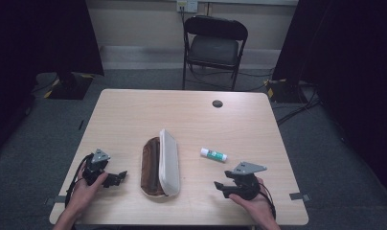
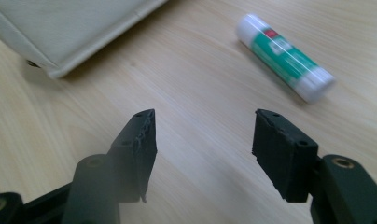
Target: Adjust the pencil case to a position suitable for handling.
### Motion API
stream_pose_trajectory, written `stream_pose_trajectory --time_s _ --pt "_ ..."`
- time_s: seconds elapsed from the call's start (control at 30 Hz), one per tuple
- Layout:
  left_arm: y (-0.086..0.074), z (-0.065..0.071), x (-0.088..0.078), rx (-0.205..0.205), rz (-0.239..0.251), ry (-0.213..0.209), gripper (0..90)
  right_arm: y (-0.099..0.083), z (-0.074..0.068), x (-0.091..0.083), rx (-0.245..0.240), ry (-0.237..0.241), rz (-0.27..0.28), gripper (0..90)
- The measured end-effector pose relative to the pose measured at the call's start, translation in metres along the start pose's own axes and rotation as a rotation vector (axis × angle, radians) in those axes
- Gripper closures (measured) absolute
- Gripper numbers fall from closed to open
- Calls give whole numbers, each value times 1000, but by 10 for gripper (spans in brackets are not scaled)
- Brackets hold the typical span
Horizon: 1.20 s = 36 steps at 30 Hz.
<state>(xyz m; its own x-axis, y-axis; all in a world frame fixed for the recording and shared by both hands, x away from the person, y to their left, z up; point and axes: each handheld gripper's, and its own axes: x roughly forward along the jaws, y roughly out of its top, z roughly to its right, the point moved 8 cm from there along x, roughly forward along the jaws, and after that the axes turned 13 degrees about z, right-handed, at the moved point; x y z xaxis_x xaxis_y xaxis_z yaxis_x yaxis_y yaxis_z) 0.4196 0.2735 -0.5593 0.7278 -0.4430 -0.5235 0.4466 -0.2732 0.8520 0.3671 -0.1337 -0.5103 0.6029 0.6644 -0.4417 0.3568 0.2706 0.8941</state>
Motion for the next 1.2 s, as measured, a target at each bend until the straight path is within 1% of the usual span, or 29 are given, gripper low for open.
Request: stream_pose_trajectory --time_s 0.03,0.07,0.1,0.13,0.2,0.23,0.3,0.33,0.5,0.6,0.67,0.7,0.77,0.83,0.93,0.97,1.07,1.1,1.2 --pt "0 0 0 -3 3 1 0 0 0 0 0 0 0 390" --pt "0 0 0 -2 1 0 0 5 -10 4 1 28 8 372" --pt "0 0 0 -2 2 0 0 5 -10 4 1 28 8 372" --pt "0 0 0 -2 1 0 0 7 -16 7 -7 39 13 349" --pt "0 0 0 -2 1 0 0 11 -26 11 -13 58 20 272" --pt "0 0 0 -1 0 0 0 13 -29 13 -21 57 24 237" --pt "0 0 0 -1 1 0 0 17 -39 15 -26 74 28 209" --pt "0 0 0 0 0 0 0 18 -42 16 -29 76 33 208" --pt "0 0 0 -2 1 0 0 28 -62 23 -45 119 54 194" --pt "0 0 0 -2 1 0 0 31 -72 27 -58 149 53 190" --pt "0 0 0 -1 0 0 0 34 -79 30 -61 161 54 184" --pt "0 0 0 -1 1 0 0 36 -84 34 -67 172 55 175" --pt "0 0 0 -1 1 0 0 37 -86 35 -68 175 55 177" --pt "0 0 0 -1 1 0 0 39 -92 38 -65 190 57 174" --pt "0 0 0 0 0 0 0 44 -104 41 -79 215 68 171" --pt "0 0 0 -1 1 0 0 44 -104 41 -79 215 68 171" --pt "0 0 0 0 0 0 0 48 -114 43 -77 226 82 173" --pt "0 0 0 -2 1 0 0 49 -116 43 -86 229 89 173" --pt "0 0 0 -1 0 0 0 51 -121 48 -88 234 83 170"
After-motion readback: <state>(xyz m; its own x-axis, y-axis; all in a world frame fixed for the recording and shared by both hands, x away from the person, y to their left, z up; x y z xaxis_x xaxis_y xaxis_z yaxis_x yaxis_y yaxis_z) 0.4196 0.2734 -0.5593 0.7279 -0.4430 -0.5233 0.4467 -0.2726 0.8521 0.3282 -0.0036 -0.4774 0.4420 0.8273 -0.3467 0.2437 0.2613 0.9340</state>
